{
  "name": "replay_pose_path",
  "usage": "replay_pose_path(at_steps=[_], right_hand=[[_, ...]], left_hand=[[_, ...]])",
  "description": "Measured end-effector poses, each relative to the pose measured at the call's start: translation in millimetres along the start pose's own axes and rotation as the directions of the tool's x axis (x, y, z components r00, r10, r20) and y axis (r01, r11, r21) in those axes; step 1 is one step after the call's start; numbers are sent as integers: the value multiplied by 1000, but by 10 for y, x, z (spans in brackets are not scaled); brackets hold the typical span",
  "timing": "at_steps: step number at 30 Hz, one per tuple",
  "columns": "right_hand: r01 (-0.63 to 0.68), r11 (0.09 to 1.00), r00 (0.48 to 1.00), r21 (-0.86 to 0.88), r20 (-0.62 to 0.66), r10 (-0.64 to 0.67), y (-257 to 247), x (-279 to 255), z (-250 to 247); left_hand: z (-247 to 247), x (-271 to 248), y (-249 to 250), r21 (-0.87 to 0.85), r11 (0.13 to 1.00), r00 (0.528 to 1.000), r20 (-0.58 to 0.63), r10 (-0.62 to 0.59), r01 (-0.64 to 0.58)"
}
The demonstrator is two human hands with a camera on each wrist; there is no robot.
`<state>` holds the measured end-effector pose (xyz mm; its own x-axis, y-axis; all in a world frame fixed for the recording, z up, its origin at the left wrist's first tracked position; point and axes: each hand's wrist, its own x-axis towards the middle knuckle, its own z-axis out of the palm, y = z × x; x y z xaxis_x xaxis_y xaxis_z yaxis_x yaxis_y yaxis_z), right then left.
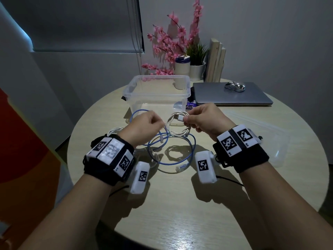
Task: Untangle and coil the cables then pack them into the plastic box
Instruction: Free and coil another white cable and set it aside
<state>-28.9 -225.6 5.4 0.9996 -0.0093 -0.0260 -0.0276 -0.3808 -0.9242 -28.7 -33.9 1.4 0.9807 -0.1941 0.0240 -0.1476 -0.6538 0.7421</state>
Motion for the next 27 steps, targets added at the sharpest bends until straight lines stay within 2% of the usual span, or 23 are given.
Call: replay_pose_path(at_steps=[2, 5, 8, 10, 12, 15, 17, 19, 22, 27], right_hand=[[-17, 1000, 1000, 8, -12, 17, 18, -8, -23], [-38, 999, 999, 26, -21, 39, 22, -20, -45], [-57, 997, 998, 50, -17, 58, 11, -41, -73], [-64, 996, 998, 70, -16, 65, 8, -63, -100], [-66, 994, 997, 86, -26, 69, 5, -83, -132], [-84, 985, 995, 153, -45, 92, -6, -102, -173], [-91, 978, 993, 187, -53, 103, -14, -106, -193], [-96, 978, 993, 186, -55, 108, -12, -102, -203], [-111, 985, 992, 131, -42, 118, 22, -82, -206], [-143, 989, 989, -39, 23, 144, 109, -50, -148]], left_hand=[[-26, -109, -6, 229, 972, 984, 180, 19, -60], [108, -251, 24, 455, 882, 899, 429, -93, -126], [257, -256, -3, 547, 815, 850, 507, -142, -190], [242, -215, -19, 552, 806, 863, 493, -106, -216], [162, -128, -38, 494, 847, 894, 445, -52, -196], [-6, 29, -72, 247, 966, 958, 287, -2, -72], [-112, 115, -68, 110, 994, 989, 146, -11, -5], [-198, 177, -42, -35, 999, 1000, 20, -15, 16], [-319, 233, 1, -209, 977, 987, -162, -1, -33], [-496, 221, 158, -375, 900, 912, -407, 54, -221]])
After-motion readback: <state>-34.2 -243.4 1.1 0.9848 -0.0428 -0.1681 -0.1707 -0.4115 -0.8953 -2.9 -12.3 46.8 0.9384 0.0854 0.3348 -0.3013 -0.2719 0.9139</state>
